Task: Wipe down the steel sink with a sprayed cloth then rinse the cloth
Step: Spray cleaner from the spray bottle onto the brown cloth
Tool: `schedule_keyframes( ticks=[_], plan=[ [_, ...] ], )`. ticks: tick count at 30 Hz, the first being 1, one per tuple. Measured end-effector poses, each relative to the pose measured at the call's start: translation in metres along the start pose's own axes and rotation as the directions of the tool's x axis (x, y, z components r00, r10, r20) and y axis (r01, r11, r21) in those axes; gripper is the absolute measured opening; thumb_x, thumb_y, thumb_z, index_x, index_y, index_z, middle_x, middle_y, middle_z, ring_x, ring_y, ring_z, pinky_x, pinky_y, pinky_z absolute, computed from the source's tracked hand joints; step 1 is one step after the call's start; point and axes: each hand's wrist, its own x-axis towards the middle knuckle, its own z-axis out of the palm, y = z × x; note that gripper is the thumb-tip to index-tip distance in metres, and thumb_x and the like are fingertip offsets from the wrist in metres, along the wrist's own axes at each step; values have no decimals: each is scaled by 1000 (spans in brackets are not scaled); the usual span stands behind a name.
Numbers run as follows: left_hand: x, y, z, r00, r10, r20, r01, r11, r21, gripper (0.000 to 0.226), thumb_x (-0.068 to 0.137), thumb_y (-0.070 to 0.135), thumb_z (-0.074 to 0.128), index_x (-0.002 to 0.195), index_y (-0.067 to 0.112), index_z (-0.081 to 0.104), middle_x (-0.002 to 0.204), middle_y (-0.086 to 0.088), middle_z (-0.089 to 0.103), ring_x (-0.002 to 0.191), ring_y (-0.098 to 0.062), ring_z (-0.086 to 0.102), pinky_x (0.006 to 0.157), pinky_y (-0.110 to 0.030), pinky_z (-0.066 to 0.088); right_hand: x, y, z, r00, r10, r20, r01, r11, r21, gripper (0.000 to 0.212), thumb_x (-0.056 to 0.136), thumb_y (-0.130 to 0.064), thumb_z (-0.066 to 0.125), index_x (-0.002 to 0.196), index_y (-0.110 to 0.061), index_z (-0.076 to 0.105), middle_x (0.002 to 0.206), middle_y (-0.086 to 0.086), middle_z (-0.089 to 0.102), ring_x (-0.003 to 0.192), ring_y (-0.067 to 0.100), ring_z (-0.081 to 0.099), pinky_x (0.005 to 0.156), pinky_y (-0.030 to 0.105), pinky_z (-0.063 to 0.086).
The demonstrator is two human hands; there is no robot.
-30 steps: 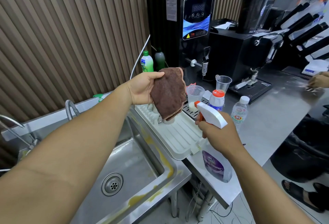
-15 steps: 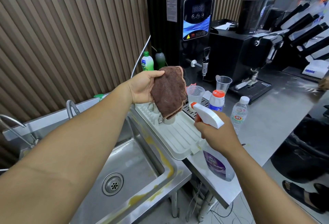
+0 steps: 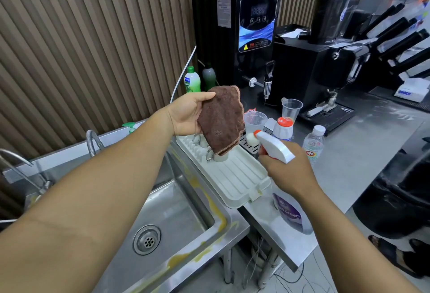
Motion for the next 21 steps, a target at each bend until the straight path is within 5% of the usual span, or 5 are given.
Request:
schedule_keyframes(
  ticks=[7,11,16,21],
  plan=[
    [4,-10,-2,999,-35,11,36,999,-3,38,104,33,40,125,12,64,116,-8,72,105,-23,70,102,-44,47,15,-14,-4,993,18,-119,-3,992,124,12,76,-18,60,70,-8,55,66,15,56,65,36,54,59,47,47],
    [6,-14,-3,999,-45,9,45,999,-1,37,104,33,40,122,13,66,115,-8,72,106,-24,69,107,-46,44,15,-21,1,999,-43,-28,46,994,99,8,70,-23,56,69,-15,56,63,3,55,61,26,53,60,44,48],
    [8,-14,-5,1000,-31,1,31,999,-11,37,105,34,41,123,14,66,118,-8,72,108,-24,69,110,-48,42,6,-16,12,989,-115,96,108,991,80,4,70,-20,57,68,-16,55,60,3,52,64,32,53,61,49,48],
    [10,-14,-9,1000,-28,-3,28,1000,14,39,104,35,42,129,13,62,128,-9,67,122,-27,62,114,-51,38,8,-11,14,999,-29,20,26,993,117,13,71,-22,58,81,-16,64,66,1,59,63,29,55,64,51,51]
  ],
)
